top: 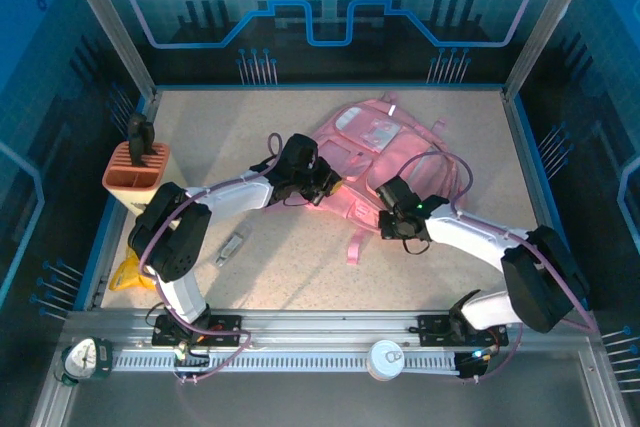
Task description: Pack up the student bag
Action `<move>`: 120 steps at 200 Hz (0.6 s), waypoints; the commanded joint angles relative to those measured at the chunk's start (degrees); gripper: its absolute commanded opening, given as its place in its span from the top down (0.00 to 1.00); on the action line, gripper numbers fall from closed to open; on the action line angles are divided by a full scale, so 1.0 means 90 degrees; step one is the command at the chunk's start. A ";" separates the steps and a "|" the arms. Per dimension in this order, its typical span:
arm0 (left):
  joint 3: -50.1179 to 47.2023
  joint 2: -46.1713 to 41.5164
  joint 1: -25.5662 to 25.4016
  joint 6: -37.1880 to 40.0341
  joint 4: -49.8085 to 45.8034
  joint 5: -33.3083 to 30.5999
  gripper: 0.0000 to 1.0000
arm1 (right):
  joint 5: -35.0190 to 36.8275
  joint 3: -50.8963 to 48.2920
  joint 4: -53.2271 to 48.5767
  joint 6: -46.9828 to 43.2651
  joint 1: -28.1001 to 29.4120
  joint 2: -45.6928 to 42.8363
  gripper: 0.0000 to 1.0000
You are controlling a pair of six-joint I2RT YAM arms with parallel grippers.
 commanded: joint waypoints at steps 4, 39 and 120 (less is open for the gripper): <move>0.0002 -0.0130 0.0194 0.0159 0.0028 -0.0383 1.00 | 0.0103 -0.0032 -0.0373 0.0087 -0.0105 -0.0057 0.85; 0.0033 -0.0140 0.0361 0.0413 -0.0137 -0.0433 1.00 | 0.0405 0.0026 -0.0853 0.0018 -0.0137 -0.0517 0.94; 0.1019 0.0479 0.1630 0.2177 -0.1160 0.0339 1.00 | -0.0205 -0.0184 -0.1144 -0.0250 -0.0345 -0.1439 1.00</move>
